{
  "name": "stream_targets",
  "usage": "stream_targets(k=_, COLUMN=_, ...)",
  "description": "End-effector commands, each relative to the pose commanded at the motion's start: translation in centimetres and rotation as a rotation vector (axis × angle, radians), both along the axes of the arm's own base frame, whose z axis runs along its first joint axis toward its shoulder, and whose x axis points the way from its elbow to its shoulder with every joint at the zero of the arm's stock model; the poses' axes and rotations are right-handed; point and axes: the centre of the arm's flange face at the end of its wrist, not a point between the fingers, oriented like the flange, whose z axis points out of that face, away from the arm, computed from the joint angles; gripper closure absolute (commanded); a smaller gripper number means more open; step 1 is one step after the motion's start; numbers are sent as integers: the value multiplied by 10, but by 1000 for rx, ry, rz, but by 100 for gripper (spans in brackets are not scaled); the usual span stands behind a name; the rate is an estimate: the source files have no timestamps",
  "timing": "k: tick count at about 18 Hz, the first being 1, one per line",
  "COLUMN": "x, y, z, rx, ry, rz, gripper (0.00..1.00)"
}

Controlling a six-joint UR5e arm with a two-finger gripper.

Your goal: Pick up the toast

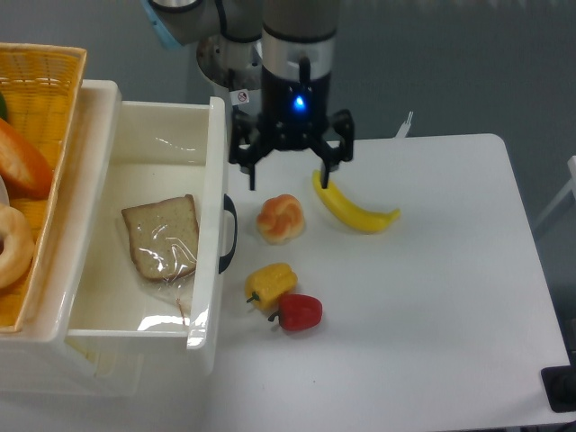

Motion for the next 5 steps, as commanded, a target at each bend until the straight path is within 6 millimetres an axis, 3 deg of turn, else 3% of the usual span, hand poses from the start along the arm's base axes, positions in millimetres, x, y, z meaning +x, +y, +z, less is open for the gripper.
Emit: stream_targets(k=5, x=-38, y=-10, z=-30, rx=-50, ry=-7, rz=-24, gripper=0)
